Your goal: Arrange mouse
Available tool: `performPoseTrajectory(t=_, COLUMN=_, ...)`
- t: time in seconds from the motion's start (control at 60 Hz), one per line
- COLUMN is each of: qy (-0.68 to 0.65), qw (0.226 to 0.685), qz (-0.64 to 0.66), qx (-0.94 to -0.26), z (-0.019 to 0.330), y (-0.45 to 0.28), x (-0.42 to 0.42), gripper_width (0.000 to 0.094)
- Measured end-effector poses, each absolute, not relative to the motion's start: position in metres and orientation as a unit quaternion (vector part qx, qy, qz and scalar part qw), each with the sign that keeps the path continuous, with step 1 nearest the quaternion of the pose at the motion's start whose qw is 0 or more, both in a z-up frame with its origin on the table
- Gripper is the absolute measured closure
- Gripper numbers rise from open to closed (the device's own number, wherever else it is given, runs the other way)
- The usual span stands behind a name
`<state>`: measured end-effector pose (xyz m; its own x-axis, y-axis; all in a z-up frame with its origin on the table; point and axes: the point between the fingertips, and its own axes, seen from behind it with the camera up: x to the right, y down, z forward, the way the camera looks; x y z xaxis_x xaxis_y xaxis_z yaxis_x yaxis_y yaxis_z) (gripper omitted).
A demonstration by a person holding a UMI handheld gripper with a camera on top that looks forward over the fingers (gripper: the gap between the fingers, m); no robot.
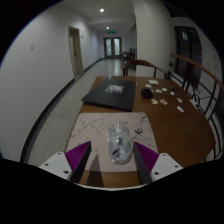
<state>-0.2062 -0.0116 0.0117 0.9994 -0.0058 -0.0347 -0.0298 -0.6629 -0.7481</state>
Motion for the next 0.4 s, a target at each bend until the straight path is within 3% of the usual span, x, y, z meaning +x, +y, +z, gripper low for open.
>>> performPoseTrajectory(t=0.2, qy=0.002, qw=0.442, qz=-0.016, qx=-0.897, z=0.064, y=-0.104, x=-0.202, gripper_width=0.0082)
performPoseTrajectory(t=0.4, qy=0.006, qw=0.451, qz=-0.011, qx=-0.892, z=0.072, y=-0.170, x=-0.205, gripper_width=0.0085)
